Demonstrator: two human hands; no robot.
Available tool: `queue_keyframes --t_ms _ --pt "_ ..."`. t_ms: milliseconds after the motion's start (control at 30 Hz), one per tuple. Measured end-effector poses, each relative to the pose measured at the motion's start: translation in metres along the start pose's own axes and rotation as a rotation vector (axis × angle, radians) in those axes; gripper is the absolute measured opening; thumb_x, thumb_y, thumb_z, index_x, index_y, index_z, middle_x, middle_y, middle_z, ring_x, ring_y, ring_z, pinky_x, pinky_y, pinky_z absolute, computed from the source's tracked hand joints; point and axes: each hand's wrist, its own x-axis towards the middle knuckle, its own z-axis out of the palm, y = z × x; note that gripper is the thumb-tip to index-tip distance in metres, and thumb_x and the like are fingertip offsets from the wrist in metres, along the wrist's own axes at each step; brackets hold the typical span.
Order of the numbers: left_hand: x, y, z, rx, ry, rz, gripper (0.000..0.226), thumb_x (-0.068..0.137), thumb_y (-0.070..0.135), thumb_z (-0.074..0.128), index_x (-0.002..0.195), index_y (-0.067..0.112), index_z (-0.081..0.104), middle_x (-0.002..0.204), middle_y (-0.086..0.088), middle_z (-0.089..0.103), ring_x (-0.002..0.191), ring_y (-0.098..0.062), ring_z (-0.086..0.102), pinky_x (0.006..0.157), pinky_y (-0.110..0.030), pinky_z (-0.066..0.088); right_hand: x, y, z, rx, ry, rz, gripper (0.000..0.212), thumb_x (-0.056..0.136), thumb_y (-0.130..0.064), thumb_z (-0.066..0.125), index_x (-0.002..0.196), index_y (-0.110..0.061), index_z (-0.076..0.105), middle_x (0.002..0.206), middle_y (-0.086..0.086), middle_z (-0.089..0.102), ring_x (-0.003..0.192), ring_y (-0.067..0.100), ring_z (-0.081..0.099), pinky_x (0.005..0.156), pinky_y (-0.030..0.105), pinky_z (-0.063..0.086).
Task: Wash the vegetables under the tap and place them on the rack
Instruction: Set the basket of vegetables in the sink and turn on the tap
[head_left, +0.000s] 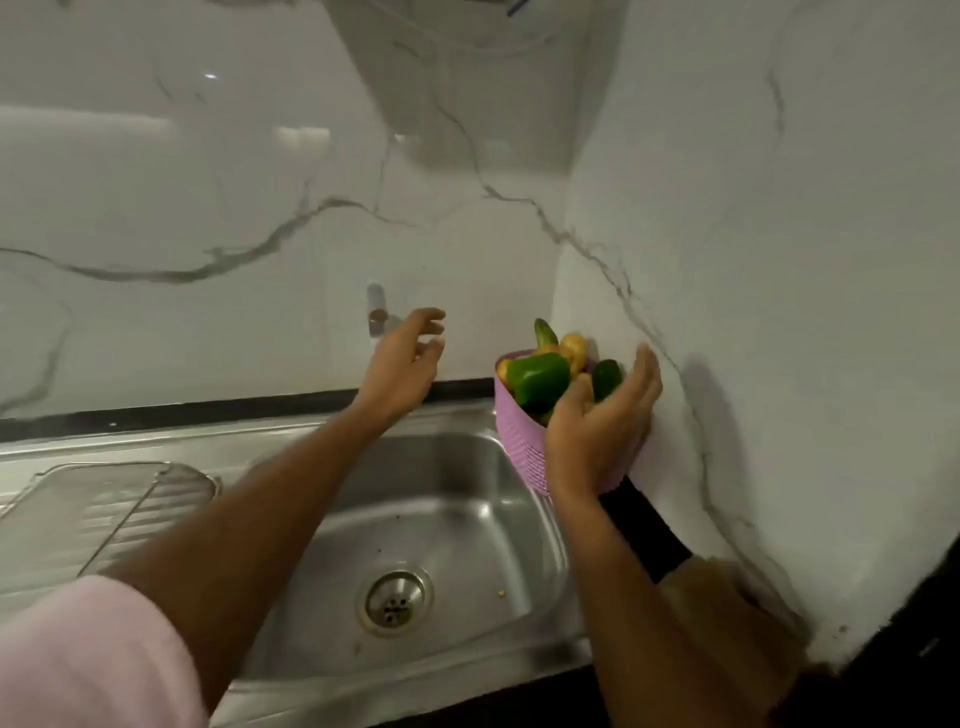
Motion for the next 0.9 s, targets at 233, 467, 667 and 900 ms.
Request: queue_keyframes --t_ms 233,467,667,900 --pt "0.035 -0.042 0.073 -0.133 -0.196 -0.227 0.041 0.11 0.027 0.044 0.148 0.014 0.049 0.147 -0.009 0.054 0.133 -0.026 0.054 0.117 -0.049 0.041 -0.035 0.042 0.008 0.146 0.167 0.309 0.081 0.079 0.007 0.066 0.154 -0.003 0.037 0.152 0.016 0.038 0.14 0.03 0.041 0.119 0.027 0.035" --pt "0.087 -0.048 0.12 -0.343 -0.306 -0.47 0.029 0.108 0.019 0.042 0.098 0.023 0.069 0.1 -0.003 0.069 0.103 -0.022 0.062 0.099 -0.04 0.053 -0.034 0.048 0.005 0.188 0.124 0.375 0.081 0.08 -0.012 0.063 0.157 -0.006 0.037 0.151 0.014 0.041 0.135 0.025 0.046 0.109 0.035 0.046" --pt "0.099 -0.054 0.117 -0.289 -0.412 -0.545 0.031 0.102 0.02 0.048 0.1 0.02 0.079 0.092 -0.009 0.074 0.087 -0.022 0.068 0.072 -0.032 0.058 -0.034 0.041 0.004 0.281 0.191 0.39 0.079 0.08 -0.003 0.07 0.151 -0.004 0.037 0.147 0.01 0.034 0.129 0.021 0.048 0.097 0.01 0.046" --pt "0.075 -0.069 0.08 -0.286 -0.393 -0.565 0.016 0.101 0.014 0.052 0.115 0.019 0.057 0.096 -0.008 0.064 0.084 -0.021 0.061 0.071 -0.033 0.056 -0.035 0.052 0.0 0.28 0.243 0.539 0.036 0.082 -0.008 0.08 0.111 -0.007 0.058 0.124 0.01 0.048 0.098 0.023 0.06 0.075 0.007 0.048"
